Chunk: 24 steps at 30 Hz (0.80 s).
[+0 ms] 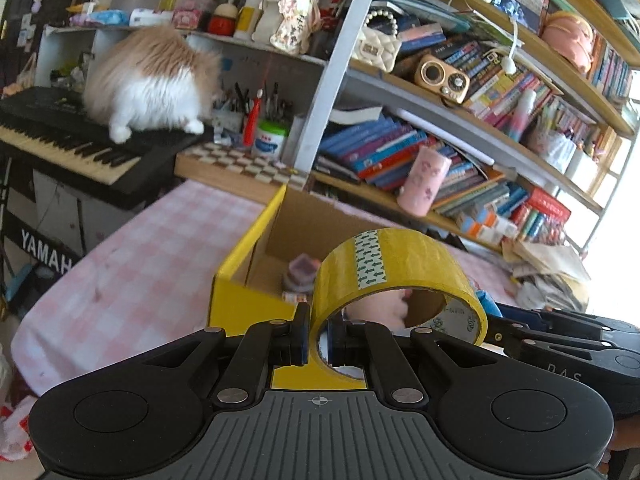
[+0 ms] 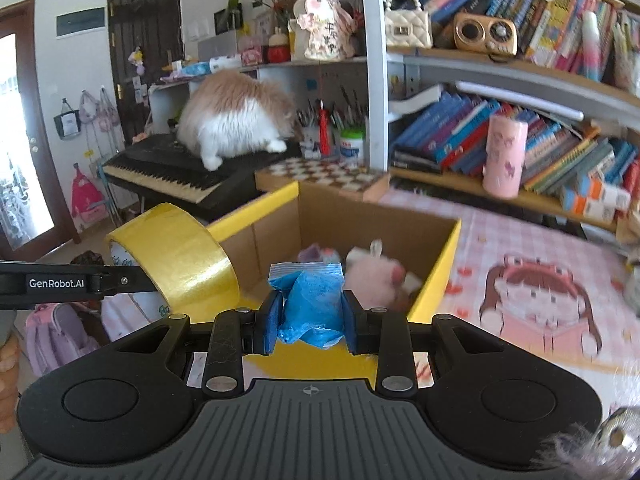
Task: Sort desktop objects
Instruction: 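Carry the tape roll and blue item with both grippers toward the yellow box, then lower both grippers into the yellow box and open them to release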
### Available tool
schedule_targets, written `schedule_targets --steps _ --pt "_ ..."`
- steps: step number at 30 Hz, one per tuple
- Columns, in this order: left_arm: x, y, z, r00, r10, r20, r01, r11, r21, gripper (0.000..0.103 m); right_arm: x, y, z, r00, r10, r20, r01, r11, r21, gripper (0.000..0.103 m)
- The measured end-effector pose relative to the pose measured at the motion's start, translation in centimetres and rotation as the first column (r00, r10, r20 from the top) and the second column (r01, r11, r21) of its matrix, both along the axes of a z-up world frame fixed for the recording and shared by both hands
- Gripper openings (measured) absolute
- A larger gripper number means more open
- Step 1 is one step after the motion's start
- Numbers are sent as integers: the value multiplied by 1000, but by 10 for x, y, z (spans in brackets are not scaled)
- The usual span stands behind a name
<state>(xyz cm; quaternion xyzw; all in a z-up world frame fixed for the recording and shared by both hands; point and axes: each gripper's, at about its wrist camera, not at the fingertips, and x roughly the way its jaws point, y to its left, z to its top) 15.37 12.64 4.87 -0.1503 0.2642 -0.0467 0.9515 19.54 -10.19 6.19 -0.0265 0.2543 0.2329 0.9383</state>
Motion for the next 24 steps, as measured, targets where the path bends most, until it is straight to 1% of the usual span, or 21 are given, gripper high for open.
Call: schedule_targets --steps 4,11,16,20,22,24 --pt "23 -8 -1 1000 11 -3 -11 1000 10 7 24 -5 0 1000 20 8 -20 1000 -7 28" --pt "55 -22 -11 999 10 -49 -8 999 40 6 53 -7 -19 997 66 -40 -67 997 -37 28" --pt "76 -29 -19 996 25 -88 -18 996 86 6 70 -6 -38 992 80 -96 -88 993 -79 29" --pt "89 -29 -27 992 39 -121 -24 992 124 6 74 -1 -43 991 120 -65 -129 981 -143 29" --pt "93 -28 -31 988 47 -145 -26 989 143 6 79 2 -45 986 145 -76 -156 975 -159 29" --pt "94 -28 -32 987 50 -150 -22 984 178 6 83 8 -48 982 170 -82 -183 965 -190 29"
